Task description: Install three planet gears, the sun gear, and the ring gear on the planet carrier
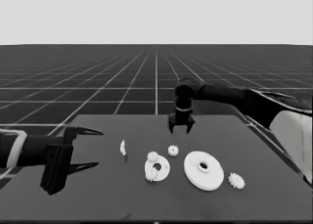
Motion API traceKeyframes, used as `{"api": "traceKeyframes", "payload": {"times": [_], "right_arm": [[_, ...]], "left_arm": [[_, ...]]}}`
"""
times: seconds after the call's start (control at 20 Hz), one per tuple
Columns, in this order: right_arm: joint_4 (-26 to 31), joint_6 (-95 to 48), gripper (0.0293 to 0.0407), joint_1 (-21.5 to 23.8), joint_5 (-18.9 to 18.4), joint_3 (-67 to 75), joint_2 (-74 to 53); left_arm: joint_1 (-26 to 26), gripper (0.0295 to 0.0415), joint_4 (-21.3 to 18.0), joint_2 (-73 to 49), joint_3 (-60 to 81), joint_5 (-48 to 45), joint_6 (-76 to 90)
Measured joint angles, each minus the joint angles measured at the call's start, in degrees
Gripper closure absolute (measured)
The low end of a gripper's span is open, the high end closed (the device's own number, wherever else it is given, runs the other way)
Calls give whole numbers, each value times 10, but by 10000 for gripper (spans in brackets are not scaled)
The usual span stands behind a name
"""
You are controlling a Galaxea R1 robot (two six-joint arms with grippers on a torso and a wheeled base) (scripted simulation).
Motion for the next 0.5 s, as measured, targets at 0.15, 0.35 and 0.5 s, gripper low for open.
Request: {"api": "traceKeyframes", "payload": {"times": [0.15, 0.35, 0.5], "right_arm": [[5, -32, 315, -3, 0, -135, 60], [-105, -54, 315, -131, 74, -196, 84], [-139, -102, 315, -192, 117, -290, 121]], "left_arm": [[0, 326, 0, 0, 0, 0, 0], [0, 326, 0, 0, 0, 0, 0], [0, 326, 0, 0, 0, 0, 0]]}}
